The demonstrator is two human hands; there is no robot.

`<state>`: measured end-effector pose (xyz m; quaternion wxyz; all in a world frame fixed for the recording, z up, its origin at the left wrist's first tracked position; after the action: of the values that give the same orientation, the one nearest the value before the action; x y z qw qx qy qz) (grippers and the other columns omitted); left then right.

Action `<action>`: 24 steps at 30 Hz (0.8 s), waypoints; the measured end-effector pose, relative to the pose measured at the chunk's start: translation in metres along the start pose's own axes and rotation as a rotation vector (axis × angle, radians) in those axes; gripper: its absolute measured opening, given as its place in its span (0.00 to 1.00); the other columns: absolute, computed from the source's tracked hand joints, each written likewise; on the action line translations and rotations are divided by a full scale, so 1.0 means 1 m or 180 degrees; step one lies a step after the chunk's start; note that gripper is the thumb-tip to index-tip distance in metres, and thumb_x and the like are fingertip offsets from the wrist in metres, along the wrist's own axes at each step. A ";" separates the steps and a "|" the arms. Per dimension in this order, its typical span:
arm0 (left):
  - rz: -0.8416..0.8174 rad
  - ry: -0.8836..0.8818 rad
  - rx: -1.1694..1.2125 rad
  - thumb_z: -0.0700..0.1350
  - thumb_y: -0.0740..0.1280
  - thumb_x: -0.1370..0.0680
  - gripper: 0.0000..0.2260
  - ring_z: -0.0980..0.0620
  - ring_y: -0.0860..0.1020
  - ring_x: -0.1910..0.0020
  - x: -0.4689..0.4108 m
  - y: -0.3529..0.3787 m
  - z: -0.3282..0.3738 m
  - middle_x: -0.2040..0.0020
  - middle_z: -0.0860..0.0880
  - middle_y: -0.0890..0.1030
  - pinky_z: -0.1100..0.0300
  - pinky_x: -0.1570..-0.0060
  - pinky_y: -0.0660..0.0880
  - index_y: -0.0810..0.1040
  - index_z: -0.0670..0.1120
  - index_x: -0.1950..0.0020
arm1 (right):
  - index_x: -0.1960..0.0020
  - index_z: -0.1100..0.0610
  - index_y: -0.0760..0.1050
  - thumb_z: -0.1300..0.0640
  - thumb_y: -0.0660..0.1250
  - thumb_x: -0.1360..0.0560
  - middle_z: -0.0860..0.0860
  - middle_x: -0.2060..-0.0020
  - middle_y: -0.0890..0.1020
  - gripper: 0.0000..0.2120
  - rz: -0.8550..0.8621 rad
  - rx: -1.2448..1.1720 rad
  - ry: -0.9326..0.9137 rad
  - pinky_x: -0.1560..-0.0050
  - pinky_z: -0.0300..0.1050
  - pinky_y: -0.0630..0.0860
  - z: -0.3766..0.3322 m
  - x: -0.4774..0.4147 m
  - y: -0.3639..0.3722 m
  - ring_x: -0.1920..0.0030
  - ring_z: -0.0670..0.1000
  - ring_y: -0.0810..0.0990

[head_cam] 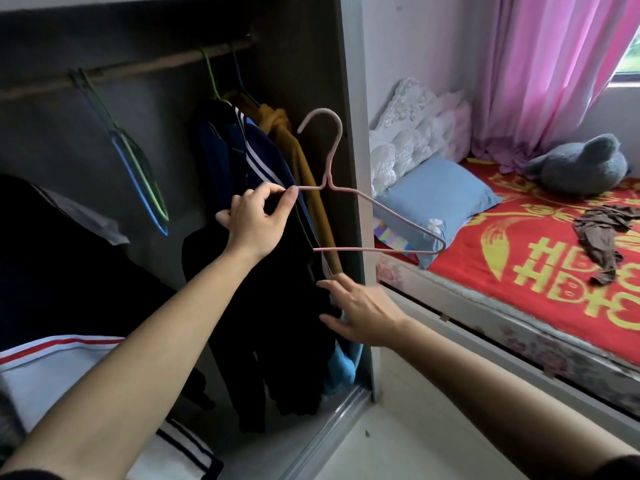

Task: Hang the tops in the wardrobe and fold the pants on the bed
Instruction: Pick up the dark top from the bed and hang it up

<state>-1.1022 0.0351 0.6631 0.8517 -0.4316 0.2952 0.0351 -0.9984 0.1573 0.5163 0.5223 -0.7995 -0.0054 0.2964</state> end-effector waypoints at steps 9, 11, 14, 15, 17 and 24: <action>0.0075 -0.0184 0.0270 0.75 0.58 0.29 0.25 0.51 0.71 0.41 0.005 -0.016 -0.006 0.52 0.54 0.80 0.48 0.36 0.59 0.77 0.55 0.54 | 0.26 0.55 0.63 0.43 0.61 0.21 0.54 0.50 0.83 0.28 -0.1240 0.1202 0.0827 0.64 0.49 0.74 0.053 0.002 0.049 0.53 0.57 0.83; 0.0137 -0.0221 0.0307 0.75 0.58 0.29 0.24 0.52 0.72 0.40 0.005 -0.020 -0.018 0.51 0.54 0.80 0.50 0.37 0.58 0.77 0.55 0.54 | 0.32 0.54 0.68 0.43 0.60 0.21 0.53 0.50 0.82 0.22 -0.1132 0.1156 0.0909 0.63 0.49 0.77 0.060 0.003 0.044 0.55 0.55 0.83; 0.0192 -0.0263 0.0367 0.74 0.58 0.28 0.23 0.51 0.73 0.41 0.005 -0.024 -0.035 0.51 0.55 0.81 0.52 0.41 0.56 0.76 0.56 0.54 | 0.34 0.51 0.67 0.43 0.60 0.20 0.49 0.47 0.80 0.18 -0.0579 0.0688 0.0884 0.62 0.49 0.79 0.054 -0.004 0.028 0.58 0.52 0.82; 0.0184 -0.0255 0.0368 0.74 0.58 0.28 0.23 0.51 0.74 0.42 0.006 -0.022 -0.038 0.51 0.55 0.81 0.53 0.42 0.55 0.77 0.56 0.54 | 0.33 0.50 0.65 0.42 0.61 0.21 0.49 0.45 0.79 0.20 -0.0400 0.0508 0.0817 0.63 0.49 0.79 0.048 -0.008 0.024 0.59 0.52 0.82; 0.0160 -0.0231 0.0351 0.74 0.58 0.28 0.23 0.52 0.75 0.43 0.009 -0.017 -0.041 0.52 0.55 0.81 0.53 0.43 0.55 0.77 0.57 0.54 | 0.27 0.50 0.61 0.44 0.63 0.21 0.50 0.37 0.76 0.26 -0.0251 0.0129 0.0641 0.62 0.50 0.79 0.033 -0.018 0.022 0.56 0.52 0.82; 0.0112 0.0080 0.0162 0.75 0.58 0.29 0.25 0.52 0.74 0.45 0.018 -0.006 -0.030 0.53 0.55 0.80 0.54 0.46 0.55 0.78 0.55 0.54 | 0.41 0.57 0.72 0.49 0.64 0.21 0.57 0.49 0.82 0.14 -0.1119 -0.0365 0.0472 0.49 0.58 0.78 0.014 -0.028 0.066 0.49 0.59 0.81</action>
<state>-1.1001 0.0051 0.6439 0.8579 -0.4050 0.3142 0.0371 -1.0480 0.1298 0.4708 0.5186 -0.8344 -0.1232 0.1402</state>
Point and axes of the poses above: each hand's wrist, its own x-axis away from the middle knuckle, its own y-axis out of the palm, z = x × y, the point moved 10 cm from there along -x, towards the middle knuckle
